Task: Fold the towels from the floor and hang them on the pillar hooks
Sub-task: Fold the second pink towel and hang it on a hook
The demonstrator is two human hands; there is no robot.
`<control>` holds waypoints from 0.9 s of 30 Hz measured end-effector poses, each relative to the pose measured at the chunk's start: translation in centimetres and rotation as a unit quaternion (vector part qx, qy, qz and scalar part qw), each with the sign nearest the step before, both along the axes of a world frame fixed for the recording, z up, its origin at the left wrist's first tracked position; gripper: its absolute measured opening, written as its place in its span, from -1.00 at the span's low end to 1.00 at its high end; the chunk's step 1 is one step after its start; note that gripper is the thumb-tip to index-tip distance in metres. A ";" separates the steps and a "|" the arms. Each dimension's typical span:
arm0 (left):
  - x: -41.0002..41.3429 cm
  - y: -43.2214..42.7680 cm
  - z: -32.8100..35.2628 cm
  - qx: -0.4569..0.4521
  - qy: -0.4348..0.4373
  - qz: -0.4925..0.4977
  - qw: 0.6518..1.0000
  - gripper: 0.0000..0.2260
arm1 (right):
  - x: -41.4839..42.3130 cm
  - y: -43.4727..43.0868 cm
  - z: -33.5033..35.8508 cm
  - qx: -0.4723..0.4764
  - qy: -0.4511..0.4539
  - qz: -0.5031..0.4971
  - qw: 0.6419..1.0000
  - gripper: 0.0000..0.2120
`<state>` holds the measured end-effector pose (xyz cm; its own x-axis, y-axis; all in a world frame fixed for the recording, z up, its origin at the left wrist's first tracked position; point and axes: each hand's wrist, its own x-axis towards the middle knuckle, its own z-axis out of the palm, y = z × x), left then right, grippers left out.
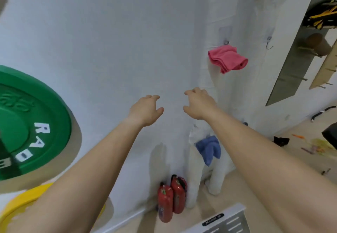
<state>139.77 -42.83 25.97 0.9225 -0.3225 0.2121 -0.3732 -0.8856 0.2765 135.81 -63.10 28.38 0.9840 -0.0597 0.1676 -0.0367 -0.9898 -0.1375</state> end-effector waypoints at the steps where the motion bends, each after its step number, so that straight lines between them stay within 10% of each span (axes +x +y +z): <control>1: -0.9 1.5 -1.3 0.000 0.014 0.010 1.000 -0.46 | -0.7 1.4 -1.1 -0.005 0.018 0.011 1.000 -0.38; 27: -40.8 29.3 -35.0 0.012 0.345 0.325 0.881 -0.62 | -27.6 29.6 -36.6 0.024 0.350 0.307 0.885 -0.44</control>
